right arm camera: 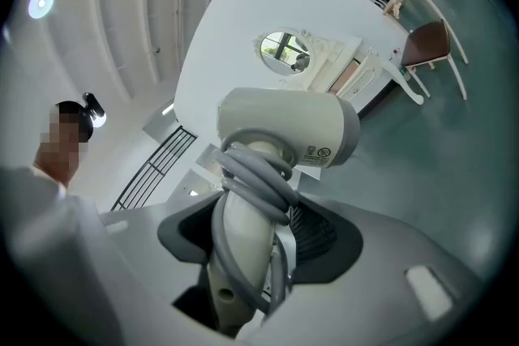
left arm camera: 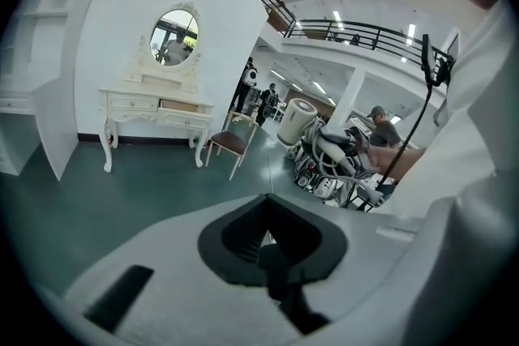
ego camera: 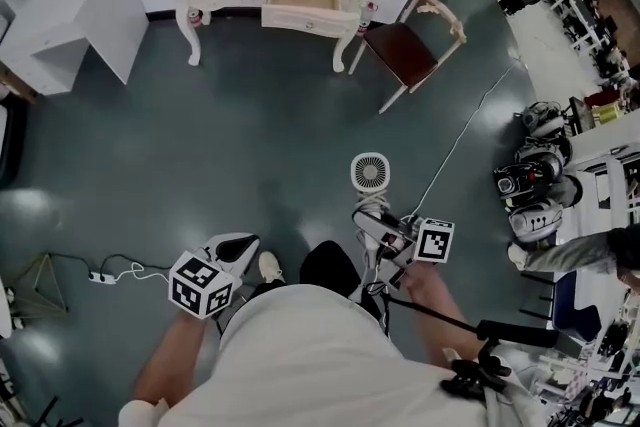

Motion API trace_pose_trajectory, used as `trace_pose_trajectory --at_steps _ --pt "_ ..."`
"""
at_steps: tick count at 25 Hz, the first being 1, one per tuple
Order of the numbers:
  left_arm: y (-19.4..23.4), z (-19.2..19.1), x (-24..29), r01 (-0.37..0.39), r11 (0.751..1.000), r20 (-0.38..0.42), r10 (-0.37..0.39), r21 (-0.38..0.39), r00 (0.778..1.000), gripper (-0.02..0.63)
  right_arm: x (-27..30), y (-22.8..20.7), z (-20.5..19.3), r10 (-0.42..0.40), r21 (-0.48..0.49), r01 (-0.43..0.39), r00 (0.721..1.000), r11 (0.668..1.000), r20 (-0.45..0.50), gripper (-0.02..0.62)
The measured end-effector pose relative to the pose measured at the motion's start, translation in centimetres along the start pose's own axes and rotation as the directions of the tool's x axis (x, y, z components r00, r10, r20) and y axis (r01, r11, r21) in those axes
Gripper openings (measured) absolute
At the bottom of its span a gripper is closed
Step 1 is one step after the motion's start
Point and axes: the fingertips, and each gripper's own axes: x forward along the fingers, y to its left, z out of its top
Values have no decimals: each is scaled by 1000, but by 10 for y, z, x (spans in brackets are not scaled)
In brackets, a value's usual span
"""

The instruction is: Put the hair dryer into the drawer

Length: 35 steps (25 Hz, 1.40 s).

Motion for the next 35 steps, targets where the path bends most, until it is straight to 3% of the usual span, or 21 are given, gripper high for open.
trace_pose_trajectory --at_steps 7,16,22,35 --pt "27 26 22 -6 1000 21 6 -11 1000 3 24 -22 36 4 -5 -4 1000 1000 -10 241" --pt "96 148 78 -95 995 26 95 10 995 3 86 -76 175 60 -37 -62 998 997 -36 241" --pt "127 210 127 -130 991 29 130 20 991 3 108 -120 244 66 -66 -71 995 995 -78 241" --pt "200 266 164 -115 993 3 115 -1 993 3 164 -172 311 23 -35 -27 996 999 -86 241"
